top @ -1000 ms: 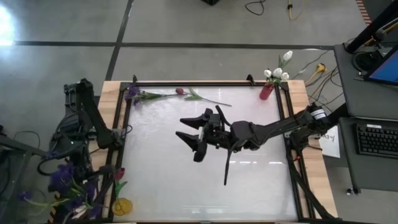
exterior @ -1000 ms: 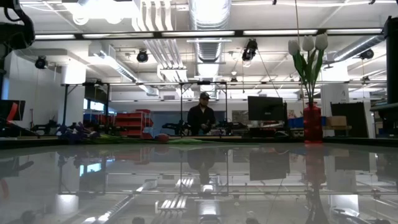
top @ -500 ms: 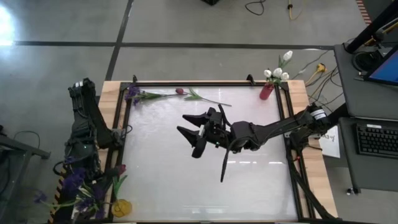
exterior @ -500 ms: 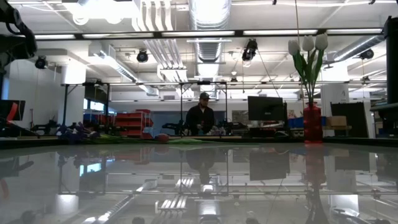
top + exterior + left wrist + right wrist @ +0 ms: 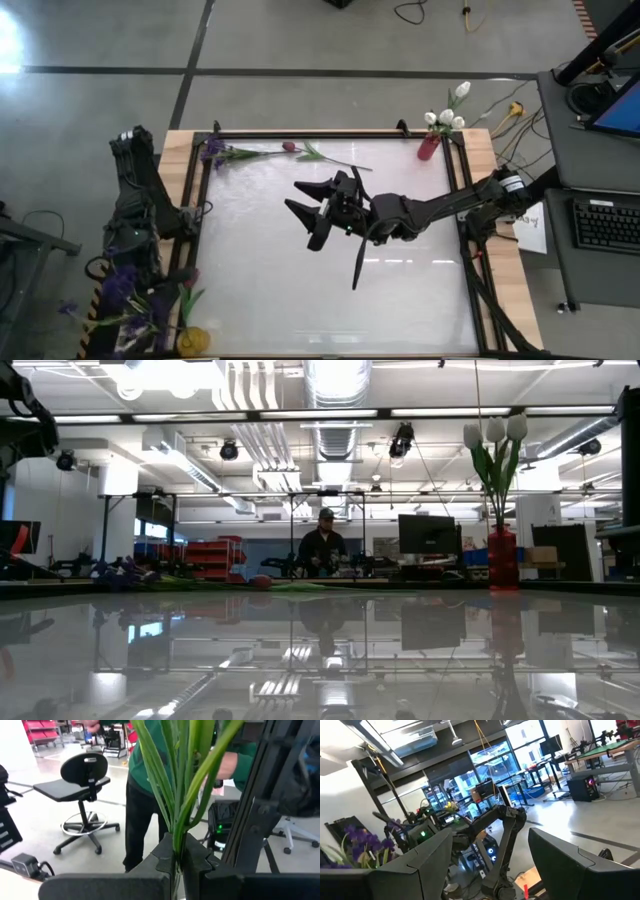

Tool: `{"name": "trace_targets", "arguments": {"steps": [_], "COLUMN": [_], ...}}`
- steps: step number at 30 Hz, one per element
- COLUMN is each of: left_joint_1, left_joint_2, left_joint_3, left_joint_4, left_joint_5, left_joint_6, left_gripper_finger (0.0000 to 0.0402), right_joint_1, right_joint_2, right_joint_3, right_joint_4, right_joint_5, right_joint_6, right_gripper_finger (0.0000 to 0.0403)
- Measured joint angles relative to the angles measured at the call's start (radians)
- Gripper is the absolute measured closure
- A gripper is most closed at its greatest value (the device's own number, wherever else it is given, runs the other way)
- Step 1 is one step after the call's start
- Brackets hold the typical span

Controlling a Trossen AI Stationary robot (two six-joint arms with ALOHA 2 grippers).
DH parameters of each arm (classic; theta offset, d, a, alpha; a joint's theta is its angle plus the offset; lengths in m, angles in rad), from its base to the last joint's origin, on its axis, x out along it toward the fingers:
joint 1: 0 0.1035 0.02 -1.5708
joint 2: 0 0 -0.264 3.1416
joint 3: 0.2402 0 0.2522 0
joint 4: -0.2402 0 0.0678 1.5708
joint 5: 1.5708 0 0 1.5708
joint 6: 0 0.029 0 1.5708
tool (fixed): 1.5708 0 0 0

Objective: Sort flowers into vase by color
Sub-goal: Put the middle purple flowers into the yellow flower vase

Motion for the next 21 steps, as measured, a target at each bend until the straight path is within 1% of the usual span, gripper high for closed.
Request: {"name": "trace_targets", "arguments": {"steps": [6,11,13,17,21], "left_joint_1": [0.0,-0.001,-0.002,-0.002,-0.003], "left_joint_2": [0.018,0.058,0.071,0.087,0.082], "left_joint_3": [0.09,0.158,0.198,0.26,0.253], "left_joint_4": [-0.094,-0.124,-0.173,-0.306,-0.306], "left_joint_5": [0.0,0.001,0.0,-0.055,-0.089], "left_joint_6": [-0.019,-0.027,-0.037,-0.097,-0.144], "left_gripper_finger": [0.0401,0.0401,0.0401,0.0401,0.0401], "right_joint_1": [0.0,0.0,0.0,0.0,0.0], "right_joint_2": [0.0,0.0,0.0,0.0,0.0], "right_joint_3": [0.0,0.0,0.0,0.0,0.0], "right_joint_4": [0.0,0.0,0.0,0.0,0.0], "right_joint_5": [0.0,-0.001,-0.002,-0.002,-0.003], "right_joint_6": [0.0,-0.001,-0.003,-0.003,-0.001], "right_gripper_finger": [0.0149,0.0149,0.0149,0.0149,0.0149]}}
